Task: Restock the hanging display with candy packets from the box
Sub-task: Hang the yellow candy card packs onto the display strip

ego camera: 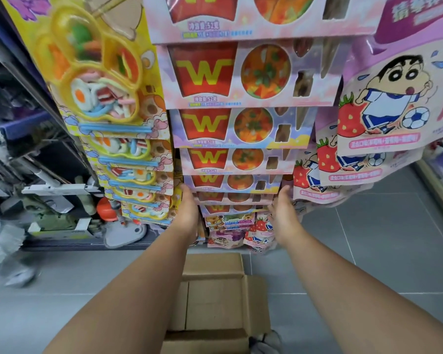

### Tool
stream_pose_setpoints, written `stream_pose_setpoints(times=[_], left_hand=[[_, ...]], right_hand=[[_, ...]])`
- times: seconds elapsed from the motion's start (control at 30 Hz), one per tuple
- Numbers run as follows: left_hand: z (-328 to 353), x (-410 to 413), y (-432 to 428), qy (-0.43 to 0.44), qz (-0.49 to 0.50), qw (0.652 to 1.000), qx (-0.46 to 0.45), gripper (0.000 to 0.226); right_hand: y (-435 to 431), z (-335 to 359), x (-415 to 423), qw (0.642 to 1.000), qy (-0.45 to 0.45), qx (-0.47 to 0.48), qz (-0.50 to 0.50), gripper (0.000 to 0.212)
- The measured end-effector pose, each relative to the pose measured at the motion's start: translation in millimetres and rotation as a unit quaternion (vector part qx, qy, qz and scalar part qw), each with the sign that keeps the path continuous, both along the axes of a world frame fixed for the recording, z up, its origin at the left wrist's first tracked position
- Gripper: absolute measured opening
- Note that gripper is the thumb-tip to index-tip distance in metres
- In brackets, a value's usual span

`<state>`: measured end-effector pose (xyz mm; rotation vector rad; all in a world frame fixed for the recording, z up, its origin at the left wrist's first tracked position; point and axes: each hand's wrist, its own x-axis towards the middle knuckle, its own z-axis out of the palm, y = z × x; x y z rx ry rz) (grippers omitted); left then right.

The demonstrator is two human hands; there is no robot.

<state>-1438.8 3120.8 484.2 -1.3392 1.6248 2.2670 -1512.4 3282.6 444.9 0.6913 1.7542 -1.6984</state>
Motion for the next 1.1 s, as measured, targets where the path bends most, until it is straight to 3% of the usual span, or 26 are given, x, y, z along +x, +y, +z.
stream_pose_setpoints(times=[0.1, 0.23, 0.33, 0.4, 0.63, 0.8, 0.9, 1.1], left_hand=[[2, 6, 0, -0.013, -0.004, 1.0, -0.015, 0.068], [27, 24, 16, -0.122, -0.063, 0.99, -0.023, 0.052], [49, 31, 31, -0.11, -0.106, 0.987, -0.054, 0.032], [68, 30, 42, -0.077, -0.113, 0.984, -0.11, 0.031], [152, 17, 91, 0.053, -0.119, 0.956, -0.264, 0.031], [184, 6, 126, 0.122, -0.088, 0.95, -0.274, 0.032], [190, 0, 145, 0.148, -0.059, 0.95, -0.27, 0.021], [197, -5, 170, 0.134, -0.097, 0.939, -0.302, 0.017]], right_hand=[[2, 17, 9, 0.998, 0.032, 0.036, 0.036, 0.082], [11, 53, 30, 0.972, 0.133, 0.088, 0.174, 0.051], [23, 73, 40, 0.944, 0.209, 0.126, 0.221, 0.03], [31, 90, 41, 0.939, 0.237, 0.119, 0.219, 0.016], [71, 169, 30, 0.905, 0.37, 0.047, 0.204, 0.014], [98, 210, 20, 0.877, 0.44, 0.02, 0.193, 0.01], [114, 227, 17, 0.869, 0.462, 0.025, 0.176, 0.013], [149, 241, 6, 0.853, 0.51, 0.074, 0.079, 0.009]])
